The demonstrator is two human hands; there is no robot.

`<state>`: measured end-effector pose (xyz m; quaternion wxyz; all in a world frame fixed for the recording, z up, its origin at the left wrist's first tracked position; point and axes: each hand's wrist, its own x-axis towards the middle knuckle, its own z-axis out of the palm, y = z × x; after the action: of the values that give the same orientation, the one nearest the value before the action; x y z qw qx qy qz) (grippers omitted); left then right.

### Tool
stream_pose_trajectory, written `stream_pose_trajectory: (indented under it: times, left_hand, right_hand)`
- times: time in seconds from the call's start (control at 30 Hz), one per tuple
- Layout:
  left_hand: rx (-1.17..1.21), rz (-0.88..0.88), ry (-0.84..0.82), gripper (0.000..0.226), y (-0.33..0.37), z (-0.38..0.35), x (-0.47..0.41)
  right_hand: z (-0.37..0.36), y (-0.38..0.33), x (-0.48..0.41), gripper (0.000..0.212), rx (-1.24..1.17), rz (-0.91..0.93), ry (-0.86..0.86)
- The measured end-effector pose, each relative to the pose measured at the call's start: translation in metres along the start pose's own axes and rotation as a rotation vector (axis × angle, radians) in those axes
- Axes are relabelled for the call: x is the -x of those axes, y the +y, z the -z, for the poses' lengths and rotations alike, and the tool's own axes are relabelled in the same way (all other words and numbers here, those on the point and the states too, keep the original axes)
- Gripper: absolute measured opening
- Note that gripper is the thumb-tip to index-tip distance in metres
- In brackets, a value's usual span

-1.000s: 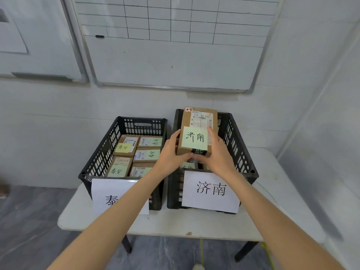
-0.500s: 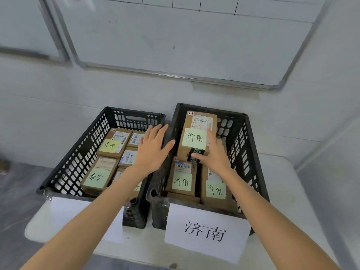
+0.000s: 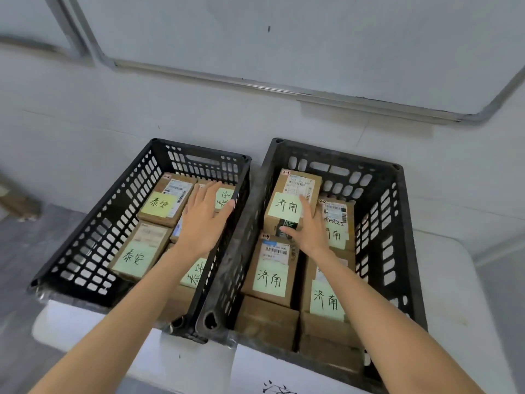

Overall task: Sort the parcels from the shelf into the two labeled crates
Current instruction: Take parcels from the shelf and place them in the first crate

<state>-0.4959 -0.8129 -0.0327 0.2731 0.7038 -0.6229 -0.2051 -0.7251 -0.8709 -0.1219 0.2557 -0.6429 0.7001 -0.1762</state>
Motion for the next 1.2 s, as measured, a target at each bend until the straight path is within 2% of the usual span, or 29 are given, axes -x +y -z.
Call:
stream_pose_trajectory:
  times: [0.13,0.37,0.57,0.67,0.73,0.9,1.2]
  left_hand:
    - [0.025,0.027,0.001,0.054,-0.006,0.001,-0.003]
    - [0.007,0.013,0.005,0.056,-0.007,0.001,-0.007]
    - [-0.094,-0.049,-0.02,0.06,-0.012,0.008,0.0]
    - [-0.123,-0.079,-0.02,0.062,-0.016,0.018,0.011]
    - [-0.127,-0.082,-0.011,0.062,-0.018,0.029,0.021]
    - [-0.179,-0.096,-0.006,0.068,-0.021,0.063,0.057]
    - [-0.152,-0.101,0.103,0.068,-0.044,0.133,0.153]
  right_hand:
    - [-0.001,0.001,-0.011,0.097,-0.011,0.03,-0.022]
    - [0.0,0.002,-0.022,0.1,0.042,0.004,-0.105]
    - [0.013,-0.003,-0.02,0.121,0.178,-0.04,-0.225]
    - [0.024,-0.005,-0.012,0.127,0.171,-0.081,-0.238]
    - [0.031,-0.009,-0.001,0.123,0.17,-0.081,-0.211]
    - [0.044,-0.032,0.045,0.097,0.142,0.012,-0.039]
    - [0.047,-0.12,0.183,0.08,0.081,0.267,0.103]
